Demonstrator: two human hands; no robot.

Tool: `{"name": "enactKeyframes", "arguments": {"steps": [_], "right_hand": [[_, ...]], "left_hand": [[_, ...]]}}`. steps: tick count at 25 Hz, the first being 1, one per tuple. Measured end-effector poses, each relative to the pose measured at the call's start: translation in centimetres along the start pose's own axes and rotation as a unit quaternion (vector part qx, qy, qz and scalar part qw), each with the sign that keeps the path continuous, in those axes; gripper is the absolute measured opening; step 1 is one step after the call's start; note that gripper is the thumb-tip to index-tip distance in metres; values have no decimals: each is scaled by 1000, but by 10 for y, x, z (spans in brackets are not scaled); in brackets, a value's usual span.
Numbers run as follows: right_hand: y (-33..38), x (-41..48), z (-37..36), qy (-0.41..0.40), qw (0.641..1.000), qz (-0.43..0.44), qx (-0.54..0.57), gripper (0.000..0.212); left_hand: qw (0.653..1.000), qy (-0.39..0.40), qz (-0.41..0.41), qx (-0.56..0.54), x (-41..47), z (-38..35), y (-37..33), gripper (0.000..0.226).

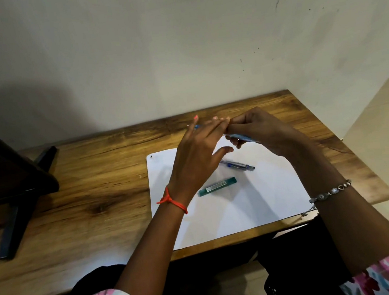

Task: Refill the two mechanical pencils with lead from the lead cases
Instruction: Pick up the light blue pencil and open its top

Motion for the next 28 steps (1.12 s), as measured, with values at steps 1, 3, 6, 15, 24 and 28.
{"name": "enactKeyframes", "arguments": {"steps": [1,3,6,15,24,28], "right_hand": [[-1,1,-1,4,1000,2,16,19],[-2,0,-1,-7,998,-1,59,8],[-2,1,3,-41,990,-3,132,15],[-2,5,1,-142,969,59,195,18],[3,7,-9,-168,960,102,201,8],[3,6,-13,-193,958,107,184,11]], "left_hand": [[1000,-12,10,9,0,0,-1,48],[999,-26,26,21,0,2,-1,42],[995,-1,84,-60,1,8,2,28],[873,53,325,-359,7,13,-2,30],[744,66,380,-546,8,18,-6,7],[731,77,373,-566,10,22,-7,9]]}}
Point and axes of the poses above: each hand's wrist, its own x-axis towards the middle knuckle, its own z-axis out of the back of the hand, y = z × x, the point moved 1 cm from there along x, towards the middle knuckle, and after that the axes turned 5 degrees about y, right-handed, at the moved point
